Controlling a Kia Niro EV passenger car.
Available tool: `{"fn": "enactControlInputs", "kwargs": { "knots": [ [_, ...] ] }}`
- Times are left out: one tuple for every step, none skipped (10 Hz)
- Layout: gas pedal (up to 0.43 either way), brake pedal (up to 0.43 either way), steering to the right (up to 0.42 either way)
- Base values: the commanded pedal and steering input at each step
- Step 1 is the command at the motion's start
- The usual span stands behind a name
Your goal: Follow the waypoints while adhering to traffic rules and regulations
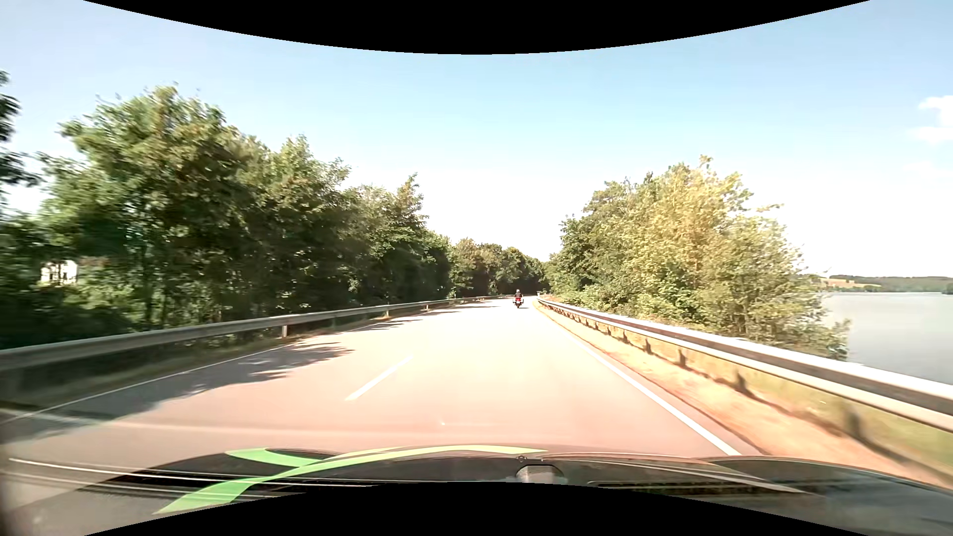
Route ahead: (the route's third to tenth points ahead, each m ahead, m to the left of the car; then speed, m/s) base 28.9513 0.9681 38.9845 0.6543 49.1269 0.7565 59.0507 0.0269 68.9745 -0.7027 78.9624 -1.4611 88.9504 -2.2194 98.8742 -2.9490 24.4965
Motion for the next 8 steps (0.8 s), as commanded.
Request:
{"fn": "enactControlInputs", "kwargs": {
  "knots": [
    [0.220,0.000,0.007],
    [0.228,0.000,0.007],
    [0.228,0.000,0.007],
    [0.240,0.000,0.007],
    [0.240,0.000,0.007],
    [0.228,0.000,0.007],
    [0.228,0.000,0.007],
    [0.228,0.000,0.005]
  ]
}}
